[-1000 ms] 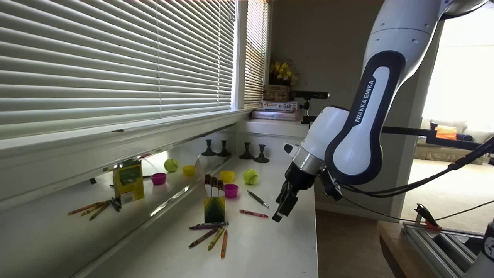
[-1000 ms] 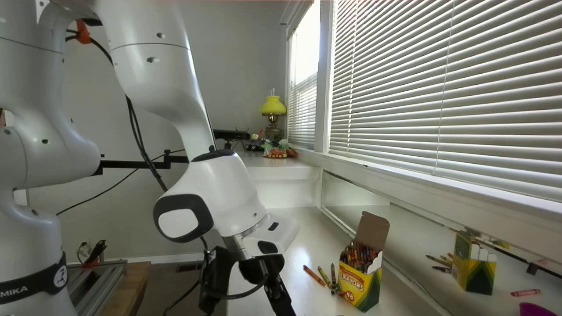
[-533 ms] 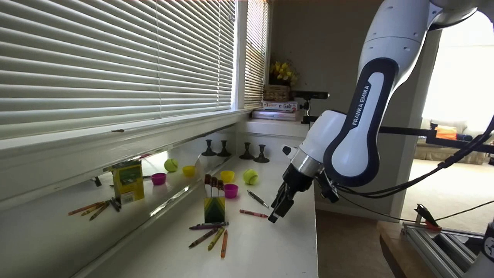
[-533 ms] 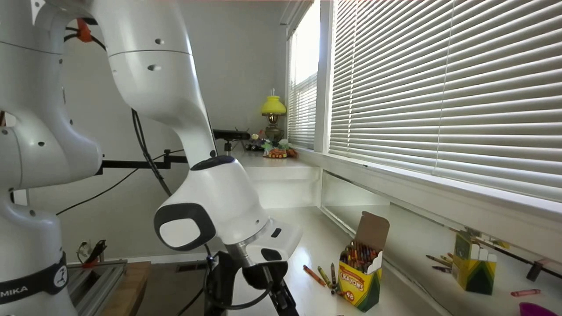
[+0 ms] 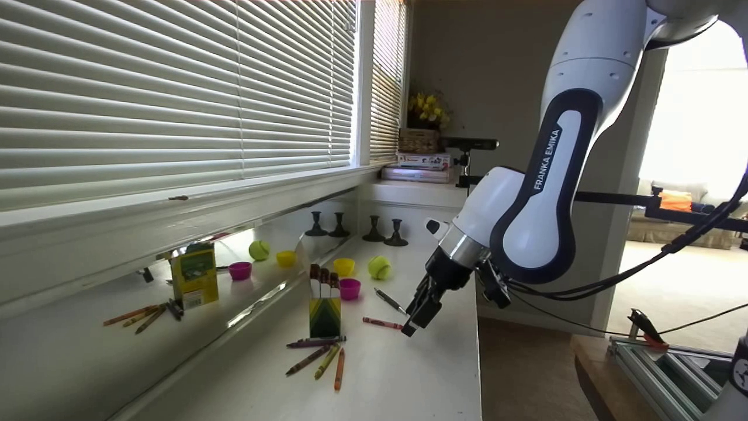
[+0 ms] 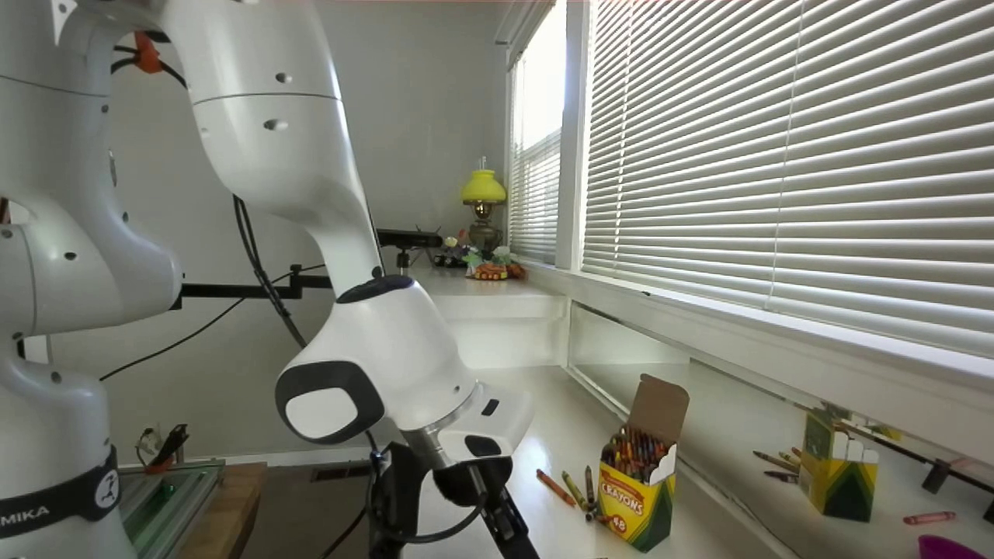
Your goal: Put two shiny objects in the pink bowl then put the pink crayon in the box on the counter.
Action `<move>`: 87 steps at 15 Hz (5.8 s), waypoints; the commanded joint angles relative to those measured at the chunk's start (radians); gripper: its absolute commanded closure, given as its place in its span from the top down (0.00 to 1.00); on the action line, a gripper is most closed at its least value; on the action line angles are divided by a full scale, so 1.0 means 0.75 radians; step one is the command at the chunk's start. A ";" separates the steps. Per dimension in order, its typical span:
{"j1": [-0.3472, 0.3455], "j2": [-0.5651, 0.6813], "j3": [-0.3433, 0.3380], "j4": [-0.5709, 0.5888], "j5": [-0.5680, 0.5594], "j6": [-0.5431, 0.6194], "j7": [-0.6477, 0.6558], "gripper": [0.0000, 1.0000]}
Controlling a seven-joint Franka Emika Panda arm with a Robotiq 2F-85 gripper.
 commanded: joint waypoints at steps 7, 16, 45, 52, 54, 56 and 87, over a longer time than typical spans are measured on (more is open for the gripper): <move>-0.028 0.078 -0.002 0.074 -0.029 0.023 -0.017 0.42; 0.196 0.085 -0.304 0.111 -0.410 0.036 0.283 0.10; -0.355 -0.504 0.486 0.472 0.085 -1.476 -0.129 0.02; 0.339 -0.493 -0.270 0.903 0.051 -2.166 -0.064 0.02; 0.516 -0.525 -0.445 0.828 0.031 -2.089 -0.067 0.02; 0.633 -0.526 -0.571 0.856 0.032 -2.115 -0.069 0.09; 0.787 0.193 -0.811 1.675 0.458 -2.492 0.513 0.02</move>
